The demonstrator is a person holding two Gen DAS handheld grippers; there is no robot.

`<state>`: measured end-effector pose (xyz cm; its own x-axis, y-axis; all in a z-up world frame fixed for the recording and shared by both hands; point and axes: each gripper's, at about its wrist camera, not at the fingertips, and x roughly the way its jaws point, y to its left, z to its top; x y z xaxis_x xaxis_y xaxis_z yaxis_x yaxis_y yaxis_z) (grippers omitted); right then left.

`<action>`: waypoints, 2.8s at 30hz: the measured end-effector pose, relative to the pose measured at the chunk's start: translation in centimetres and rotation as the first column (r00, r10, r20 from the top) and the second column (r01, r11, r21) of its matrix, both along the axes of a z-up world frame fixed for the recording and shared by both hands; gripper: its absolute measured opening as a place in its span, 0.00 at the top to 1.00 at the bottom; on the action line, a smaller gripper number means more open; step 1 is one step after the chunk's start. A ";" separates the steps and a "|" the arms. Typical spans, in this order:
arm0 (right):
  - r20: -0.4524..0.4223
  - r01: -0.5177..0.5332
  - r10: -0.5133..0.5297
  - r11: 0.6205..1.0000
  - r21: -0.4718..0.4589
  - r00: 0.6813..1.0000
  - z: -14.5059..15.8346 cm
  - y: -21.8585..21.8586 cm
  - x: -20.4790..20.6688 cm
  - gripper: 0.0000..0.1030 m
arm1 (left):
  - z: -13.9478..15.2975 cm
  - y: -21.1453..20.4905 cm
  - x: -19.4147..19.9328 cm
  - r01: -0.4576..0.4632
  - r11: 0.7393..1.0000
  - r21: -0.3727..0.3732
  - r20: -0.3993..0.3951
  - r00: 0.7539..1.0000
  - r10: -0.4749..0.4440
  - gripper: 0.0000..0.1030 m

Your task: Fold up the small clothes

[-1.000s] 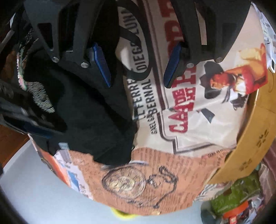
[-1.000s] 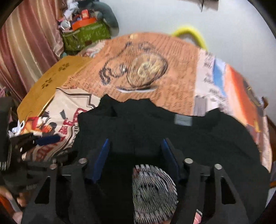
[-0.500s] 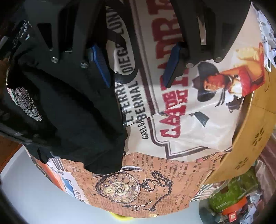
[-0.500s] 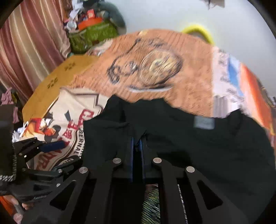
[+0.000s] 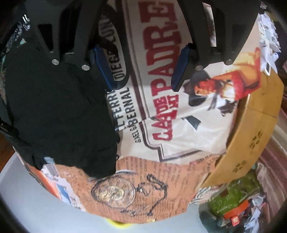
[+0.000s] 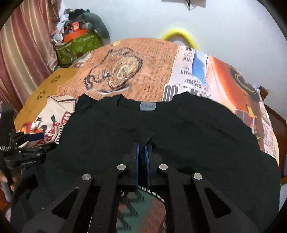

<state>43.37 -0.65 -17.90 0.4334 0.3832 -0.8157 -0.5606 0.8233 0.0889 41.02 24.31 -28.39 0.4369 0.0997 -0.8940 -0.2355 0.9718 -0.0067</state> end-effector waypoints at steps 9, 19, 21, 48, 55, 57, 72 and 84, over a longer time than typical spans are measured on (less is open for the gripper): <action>0.022 -0.022 0.021 0.998 0.060 1.000 1.8 -2.9 -3.9 0.86 | 5.3 -3.3 -2.0 0.079 0.995 -0.055 0.099 0.992 -0.073 0.30; 0.037 0.025 -0.026 0.999 0.032 0.999 3.1 -9.1 -9.3 0.61 | 1.3 -5.0 -4.3 0.078 0.979 0.188 -0.031 0.997 -0.074 0.23; 0.058 0.039 -0.040 0.999 0.020 0.998 3.5 -10.4 -10.1 0.58 | 1.4 -4.4 -5.0 0.060 0.977 0.204 -0.041 0.998 -0.053 0.21; -0.190 0.460 -0.422 0.846 0.268 0.887 0.1 -27.3 -5.8 0.47 | 2.8 -11.4 -0.3 0.087 0.996 0.028 0.000 0.996 -0.088 0.24; -0.143 0.504 -0.483 0.816 0.285 0.864 0.1 -27.3 -3.8 0.51 | 1.5 -10.5 0.4 0.065 0.998 -0.027 -0.001 0.998 -0.065 0.25; -0.105 0.516 -0.507 0.817 0.258 0.855 0.4 -27.1 -3.2 0.73 | 1.4 -10.4 0.4 0.062 0.998 -0.028 0.002 0.998 -0.062 0.25; 0.101 0.232 -0.276 0.918 0.321 0.956 9.5 -18.1 -2.0 0.96 | 6.4 -8.0 -3.8 0.044 0.999 0.017 0.097 0.994 -0.046 0.30; -0.030 -0.057 0.065 0.976 0.209 0.997 2.8 -5.3 -4.3 0.95 | 7.8 -6.7 -6.6 0.040 0.998 0.038 0.097 0.994 -0.043 0.30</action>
<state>39.06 -5.90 -15.12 0.3758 0.5711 -0.7299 -0.6023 0.7491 0.2760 34.42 17.60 -20.55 0.5262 0.1111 -0.8431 -0.1948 0.9808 0.0077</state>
